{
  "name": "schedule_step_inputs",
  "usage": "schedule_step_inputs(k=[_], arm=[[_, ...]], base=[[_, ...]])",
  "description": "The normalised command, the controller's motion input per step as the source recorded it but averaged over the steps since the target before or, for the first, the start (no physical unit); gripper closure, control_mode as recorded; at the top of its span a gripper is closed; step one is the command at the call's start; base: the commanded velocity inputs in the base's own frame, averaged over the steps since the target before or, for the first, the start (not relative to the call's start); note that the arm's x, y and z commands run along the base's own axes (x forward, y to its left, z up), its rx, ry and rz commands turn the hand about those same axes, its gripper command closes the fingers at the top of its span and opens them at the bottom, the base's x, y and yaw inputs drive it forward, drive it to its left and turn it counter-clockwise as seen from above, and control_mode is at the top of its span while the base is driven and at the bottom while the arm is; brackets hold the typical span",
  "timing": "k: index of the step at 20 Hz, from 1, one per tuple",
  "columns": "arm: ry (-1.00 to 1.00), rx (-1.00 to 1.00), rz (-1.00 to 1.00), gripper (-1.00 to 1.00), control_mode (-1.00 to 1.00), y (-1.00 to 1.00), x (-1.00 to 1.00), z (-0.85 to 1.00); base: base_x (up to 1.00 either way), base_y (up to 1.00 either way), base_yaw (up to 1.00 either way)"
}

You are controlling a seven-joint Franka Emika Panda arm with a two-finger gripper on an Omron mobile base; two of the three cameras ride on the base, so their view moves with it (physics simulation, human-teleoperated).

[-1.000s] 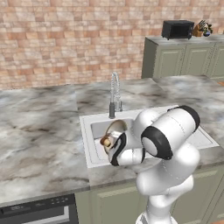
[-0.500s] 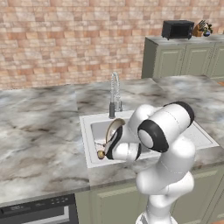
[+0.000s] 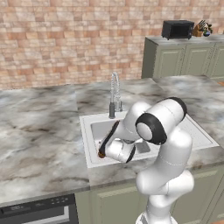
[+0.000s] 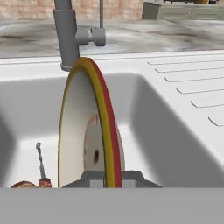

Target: Dump the mushroom and kebab skewer from the bowl so the bowl can be washed. Place the bowl in the sink after clearing the leftovers.

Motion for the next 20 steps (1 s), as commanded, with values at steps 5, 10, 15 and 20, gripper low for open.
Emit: schedule_step_inputs(k=[5,10,15,20], arm=[[0.00,0.09,0.00,1.00,-1.00,-0.22,0.00,-0.03],[0.05,0.26,-0.04,1.00,-1.00,-0.10,0.00,-0.19],[0.04,0.32,-0.03,1.00,-1.00,-0.44,0.00,-0.23],[0.11,0.09,-0.04,1.00,-1.00,-0.57,0.00,-0.85]], base=[[0.00,0.00,0.00],[0.00,0.00,0.00],[0.00,0.00,0.00],[0.00,0.00,0.00]])
